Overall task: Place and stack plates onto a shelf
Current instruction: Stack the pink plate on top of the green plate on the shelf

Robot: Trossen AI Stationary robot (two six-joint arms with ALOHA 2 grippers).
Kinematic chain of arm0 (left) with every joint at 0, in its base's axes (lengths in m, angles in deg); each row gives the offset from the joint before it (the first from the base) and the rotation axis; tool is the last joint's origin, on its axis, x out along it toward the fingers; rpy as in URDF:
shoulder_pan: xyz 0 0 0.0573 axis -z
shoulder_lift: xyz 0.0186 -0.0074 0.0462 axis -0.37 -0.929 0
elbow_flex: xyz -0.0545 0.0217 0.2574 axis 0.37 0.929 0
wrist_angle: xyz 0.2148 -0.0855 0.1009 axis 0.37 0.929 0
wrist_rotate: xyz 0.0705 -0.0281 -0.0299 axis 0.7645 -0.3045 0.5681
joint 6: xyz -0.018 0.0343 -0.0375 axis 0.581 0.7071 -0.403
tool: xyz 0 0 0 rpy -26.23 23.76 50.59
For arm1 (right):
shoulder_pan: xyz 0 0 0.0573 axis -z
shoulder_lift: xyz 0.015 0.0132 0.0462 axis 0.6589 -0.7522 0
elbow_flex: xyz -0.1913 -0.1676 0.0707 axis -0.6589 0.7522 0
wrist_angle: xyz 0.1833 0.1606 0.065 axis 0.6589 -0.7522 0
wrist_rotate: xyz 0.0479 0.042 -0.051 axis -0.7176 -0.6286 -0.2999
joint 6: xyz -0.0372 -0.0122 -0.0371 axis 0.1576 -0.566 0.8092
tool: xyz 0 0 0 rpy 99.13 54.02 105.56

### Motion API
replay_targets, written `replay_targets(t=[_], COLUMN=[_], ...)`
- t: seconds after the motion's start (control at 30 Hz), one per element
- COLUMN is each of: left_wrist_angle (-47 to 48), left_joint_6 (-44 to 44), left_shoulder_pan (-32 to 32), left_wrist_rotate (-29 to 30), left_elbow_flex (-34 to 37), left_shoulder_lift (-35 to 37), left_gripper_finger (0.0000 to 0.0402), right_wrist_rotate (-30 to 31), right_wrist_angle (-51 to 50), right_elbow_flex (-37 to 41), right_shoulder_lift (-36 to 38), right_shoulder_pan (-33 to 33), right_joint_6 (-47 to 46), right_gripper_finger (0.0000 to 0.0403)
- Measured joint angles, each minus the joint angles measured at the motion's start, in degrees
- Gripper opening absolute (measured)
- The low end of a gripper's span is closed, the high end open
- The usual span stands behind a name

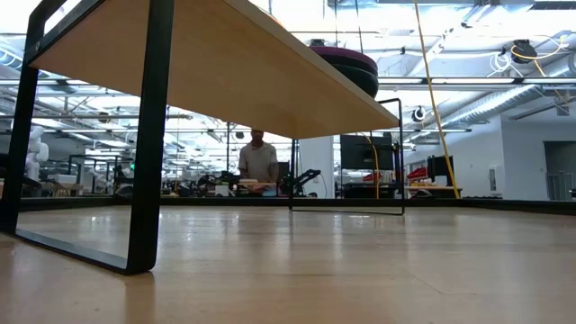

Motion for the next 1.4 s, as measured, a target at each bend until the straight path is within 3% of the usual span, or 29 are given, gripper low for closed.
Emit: replay_targets(t=[0.53,1.03,1.4], left_wrist_angle=[11.00,26.95,32.15], left_joint_6=[0.56,5.25,7.14], left_shoulder_pan=[-0.09,-0.09,-0.09], left_wrist_rotate=[0.26,5.05,5.62], left_elbow_flex=[-12.07,-24.45,-32.14], left_shoulder_lift=[0.42,0.50,0.55], left_gripper_finger=[0.0001,0.0001,0.0001], right_wrist_rotate=[0.04,0.15,0.19], right_wrist_angle=[-0.04,0.01,-0.02], right_elbow_flex=[0.00,0.00,0.00], right_shoulder_lift=[0.00,0.00,0.00], right_shoulder_pan=[0.00,0.00,-0.02], right_joint_6=[-0.11,-0.21,-0.13], right_gripper_finger=[0.0105,0.0105,0.0105])
